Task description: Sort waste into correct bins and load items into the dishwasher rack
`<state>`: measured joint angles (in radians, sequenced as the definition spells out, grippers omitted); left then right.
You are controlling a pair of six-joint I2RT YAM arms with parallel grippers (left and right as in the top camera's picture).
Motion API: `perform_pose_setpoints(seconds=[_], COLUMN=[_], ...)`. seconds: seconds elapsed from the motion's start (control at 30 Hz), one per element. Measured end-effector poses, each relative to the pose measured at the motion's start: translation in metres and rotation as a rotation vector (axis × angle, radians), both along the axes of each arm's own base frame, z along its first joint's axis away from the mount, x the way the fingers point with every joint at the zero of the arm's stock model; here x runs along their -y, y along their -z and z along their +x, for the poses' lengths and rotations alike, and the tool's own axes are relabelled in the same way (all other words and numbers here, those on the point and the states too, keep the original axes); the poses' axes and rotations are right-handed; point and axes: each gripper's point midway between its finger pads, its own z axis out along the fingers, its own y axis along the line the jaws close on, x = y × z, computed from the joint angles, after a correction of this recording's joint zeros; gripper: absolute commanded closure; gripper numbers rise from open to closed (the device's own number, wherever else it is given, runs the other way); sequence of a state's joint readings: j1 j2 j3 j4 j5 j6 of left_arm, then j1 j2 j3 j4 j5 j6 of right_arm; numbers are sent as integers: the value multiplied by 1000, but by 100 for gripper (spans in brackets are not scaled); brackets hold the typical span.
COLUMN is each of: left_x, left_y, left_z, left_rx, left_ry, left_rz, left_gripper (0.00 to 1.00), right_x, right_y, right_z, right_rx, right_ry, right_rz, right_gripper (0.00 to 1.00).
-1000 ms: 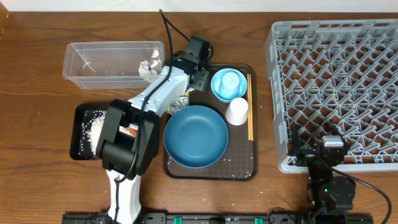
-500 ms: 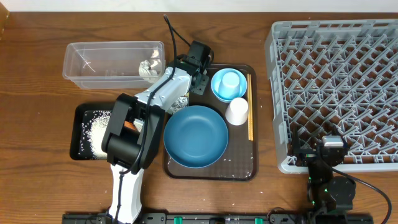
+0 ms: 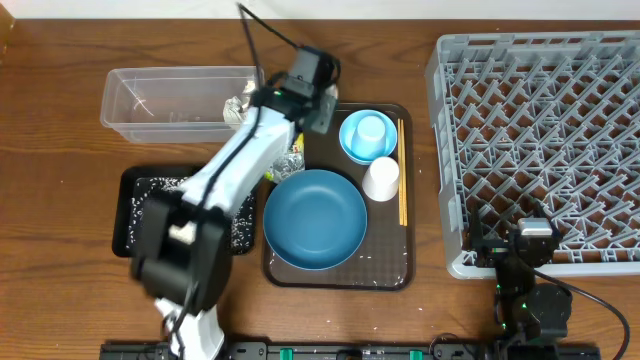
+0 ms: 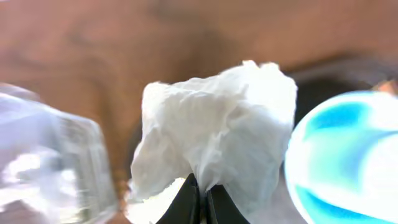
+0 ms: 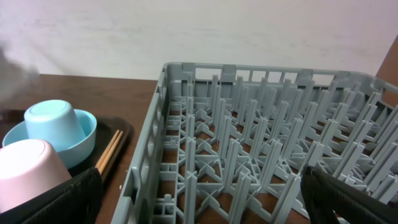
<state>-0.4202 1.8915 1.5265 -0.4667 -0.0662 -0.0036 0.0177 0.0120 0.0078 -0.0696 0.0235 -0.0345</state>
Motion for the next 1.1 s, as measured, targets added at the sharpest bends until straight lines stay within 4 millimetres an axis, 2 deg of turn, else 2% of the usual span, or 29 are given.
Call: perform_pose_setpoints(seconds=[0.13,0.23,0.37,0.47,0.5,0.53,0.57,0.6,0.63,0.7,0.77,0.83,0.9,1.0,1.1], left_x=[-11,-31,-75,-119,-137,-149,-167,-184,-197,-221,-237,-243,-238,-220,-193], left_y=[-41,-50,-50,-51,-51,-52,-52,-51,-50,-48,-45,-40,-34,-24,-16], left_z=[1,9,20,28,31,32,33,34,34,33,32,30,26,19,9], left_rx=[96,140,153,162,164,168,170,169,167,160,146,124,86,16,-61], left_ry=[-45,-133,-269,-400,-452,-485,-532,-578,-610,-663,-696,-702,-684,-635,-566], left_rz=[-3,29,62,57,50,46,44,36,29,9,-16,-39,-64,-110,-157], left_gripper=[94,94,94,92,87,76,63,44,32,22,18,17,17,17,18], right_x=[0,0,0,0,0,0,0,0,0,0,0,0,0,0,0], right_y=[0,0,0,0,0,0,0,0,0,0,0,0,0,0,0], right_z=[0,0,0,0,0,0,0,0,0,0,0,0,0,0,0], right_rx=[0,0,0,0,0,0,0,0,0,0,0,0,0,0,0], right_ry=[0,0,0,0,0,0,0,0,0,0,0,0,0,0,0], right_rz=[0,0,0,0,0,0,0,0,0,0,0,0,0,0,0], right_gripper=[1,1,1,1,1,1,1,1,1,1,1,1,1,1,1])
